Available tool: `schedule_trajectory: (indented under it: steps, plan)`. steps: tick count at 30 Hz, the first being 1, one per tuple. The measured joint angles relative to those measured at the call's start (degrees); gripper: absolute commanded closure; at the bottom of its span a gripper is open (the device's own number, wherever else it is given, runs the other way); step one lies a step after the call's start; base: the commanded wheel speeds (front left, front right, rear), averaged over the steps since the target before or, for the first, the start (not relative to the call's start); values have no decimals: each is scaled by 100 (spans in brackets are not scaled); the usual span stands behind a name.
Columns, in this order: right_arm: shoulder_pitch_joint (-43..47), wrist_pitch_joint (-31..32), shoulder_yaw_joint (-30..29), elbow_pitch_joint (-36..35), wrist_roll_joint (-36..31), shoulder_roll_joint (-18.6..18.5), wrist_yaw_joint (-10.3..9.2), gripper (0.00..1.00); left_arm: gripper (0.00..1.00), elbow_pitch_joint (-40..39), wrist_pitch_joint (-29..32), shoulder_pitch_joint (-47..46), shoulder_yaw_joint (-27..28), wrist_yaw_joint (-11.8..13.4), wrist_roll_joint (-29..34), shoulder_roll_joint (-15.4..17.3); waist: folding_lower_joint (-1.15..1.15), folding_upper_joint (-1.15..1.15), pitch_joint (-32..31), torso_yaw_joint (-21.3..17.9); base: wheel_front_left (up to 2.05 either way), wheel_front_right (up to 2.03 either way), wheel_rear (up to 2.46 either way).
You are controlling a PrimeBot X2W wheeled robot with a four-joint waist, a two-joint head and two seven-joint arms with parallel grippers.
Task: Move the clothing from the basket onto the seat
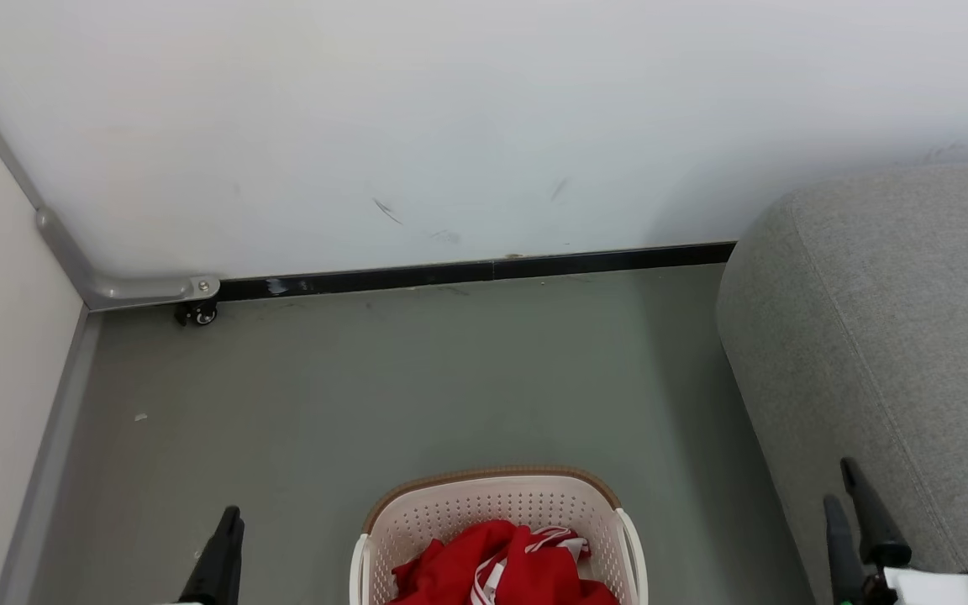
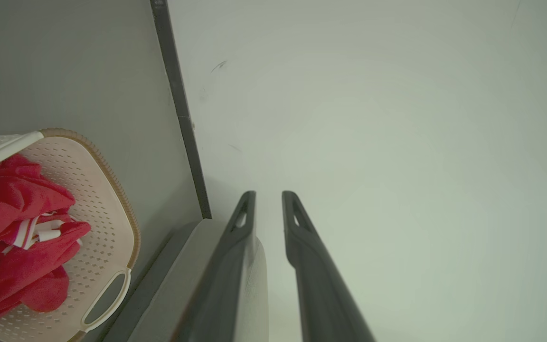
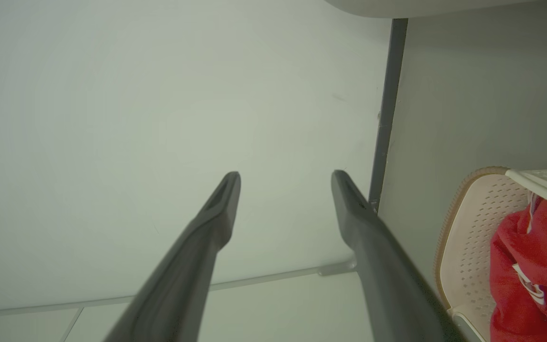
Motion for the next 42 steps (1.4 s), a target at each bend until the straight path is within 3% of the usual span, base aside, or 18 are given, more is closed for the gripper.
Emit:
schedule_trajectory:
  steps: [5, 24, 42]
  plan:
    - [290, -7, 30, 252, 0, 75, 0, 0, 0, 265, -2, 180, -18, 0, 0, -91, 0, 0, 0, 0, 0, 0, 0]
    - [210, -363, 232, -30, -279, 69, 0, 0, 0, -81, -354, 192, -322, 0, 199, -59, 6, 0, 10, -4, 0, 0, 0]
    - [72, -744, 205, -312, -1705, 37, 0, 0, 0, -386, -716, 91, -582, 0, 898, 73, 89, 0, 34, -13, 0, 0, 0]
